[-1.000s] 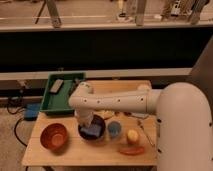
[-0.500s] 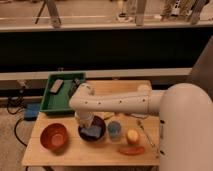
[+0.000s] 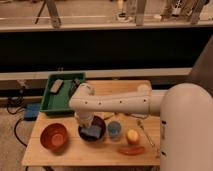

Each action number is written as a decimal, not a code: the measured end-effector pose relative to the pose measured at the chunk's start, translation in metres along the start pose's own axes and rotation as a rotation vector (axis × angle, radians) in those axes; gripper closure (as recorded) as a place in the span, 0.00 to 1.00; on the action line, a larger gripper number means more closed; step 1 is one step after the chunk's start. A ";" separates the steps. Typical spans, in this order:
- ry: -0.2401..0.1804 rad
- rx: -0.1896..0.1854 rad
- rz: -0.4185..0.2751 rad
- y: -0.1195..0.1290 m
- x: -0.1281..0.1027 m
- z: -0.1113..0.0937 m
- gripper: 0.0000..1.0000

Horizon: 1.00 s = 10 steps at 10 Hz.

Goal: Wipe table surface with sponge

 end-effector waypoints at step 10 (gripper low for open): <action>0.035 0.036 0.056 0.000 -0.005 -0.093 1.00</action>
